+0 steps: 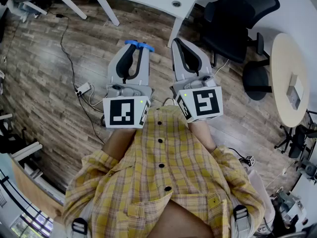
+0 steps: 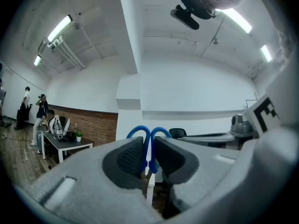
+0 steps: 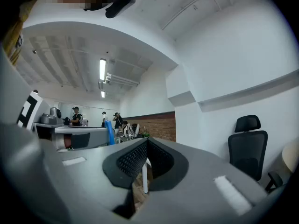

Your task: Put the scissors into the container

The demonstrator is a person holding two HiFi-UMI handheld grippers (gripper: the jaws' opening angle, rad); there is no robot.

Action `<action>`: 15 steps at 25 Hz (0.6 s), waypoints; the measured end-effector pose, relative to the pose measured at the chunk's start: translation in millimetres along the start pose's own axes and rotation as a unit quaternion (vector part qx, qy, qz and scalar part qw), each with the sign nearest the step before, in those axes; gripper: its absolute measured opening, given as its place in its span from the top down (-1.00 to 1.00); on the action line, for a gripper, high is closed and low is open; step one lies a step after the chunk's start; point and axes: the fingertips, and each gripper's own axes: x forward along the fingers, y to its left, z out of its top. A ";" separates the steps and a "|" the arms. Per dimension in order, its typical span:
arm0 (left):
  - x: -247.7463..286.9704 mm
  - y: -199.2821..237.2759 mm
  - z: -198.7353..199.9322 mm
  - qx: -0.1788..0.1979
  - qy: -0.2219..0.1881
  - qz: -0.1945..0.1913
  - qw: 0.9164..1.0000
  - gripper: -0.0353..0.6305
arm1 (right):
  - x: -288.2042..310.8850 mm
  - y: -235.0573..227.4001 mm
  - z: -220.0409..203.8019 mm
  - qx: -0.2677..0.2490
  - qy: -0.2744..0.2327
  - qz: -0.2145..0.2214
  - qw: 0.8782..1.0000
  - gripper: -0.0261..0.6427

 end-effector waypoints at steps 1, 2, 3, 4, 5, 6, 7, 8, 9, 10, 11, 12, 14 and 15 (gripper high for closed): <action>-0.6 0.0 0.2 0.001 0.000 0.000 1.000 0.65 | -0.4 0.1 -0.2 0.000 0.000 0.000 1.000 0.91; -1.0 0.0 0.3 0.002 0.000 0.001 1.000 0.65 | -0.8 0.1 -0.3 -0.001 -0.001 -0.001 1.000 0.91; -1.1 -0.1 0.3 0.003 0.000 0.002 1.000 0.65 | -0.9 0.0 -0.4 -0.001 -0.001 0.000 1.000 0.91; -0.9 -0.4 0.3 0.004 0.000 0.002 1.000 0.65 | -0.7 -0.4 -0.5 -0.001 -0.001 0.001 1.000 0.91; -0.2 -0.8 0.5 0.005 0.000 0.003 1.000 0.65 | -0.3 -1.0 -0.3 0.000 -0.001 0.002 1.000 0.91; 0.6 -1.5 0.9 0.006 0.000 0.004 1.000 0.65 | 0.0 -1.8 -0.1 0.000 -0.002 0.004 1.000 0.91; 1.4 -2.6 1.3 0.006 0.000 0.004 1.000 0.65 | 0.1 -2.6 0.2 0.000 -0.003 0.006 1.000 0.91; 1.9 -3.8 1.5 0.007 0.000 0.005 1.000 0.65 | 0.0 -3.3 0.1 -0.001 -0.004 0.008 1.000 0.91; 2.3 -4.9 1.1 0.007 0.000 0.005 1.000 0.65 | -0.2 -3.9 -0.4 -0.001 -0.005 0.010 1.000 0.91; 2.8 -5.8 0.2 0.008 0.001 0.007 1.000 0.65 | -0.3 -4.6 -1.0 0.001 -0.006 0.012 1.000 0.91; 3.5 -6.5 -1.1 0.009 0.003 0.009 1.000 0.65 | -0.5 -5.9 -1.3 0.002 -0.007 0.014 1.000 0.91; 4.6 -7.3 -2.5 0.009 0.004 0.011 1.000 0.65 | -0.8 -7.8 -1.1 0.004 -0.009 0.015 1.000 0.91; 7.7 -10.1 -4.7 0.011 0.008 0.014 1.000 0.65 | -1.6 -13.7 -0.1 0.007 -0.014 0.016 1.000 0.91; 9.6 -12.0 -5.3 0.011 0.008 0.016 1.000 0.65 | -1.8 -17.3 0.3 0.008 -0.016 0.016 1.000 0.91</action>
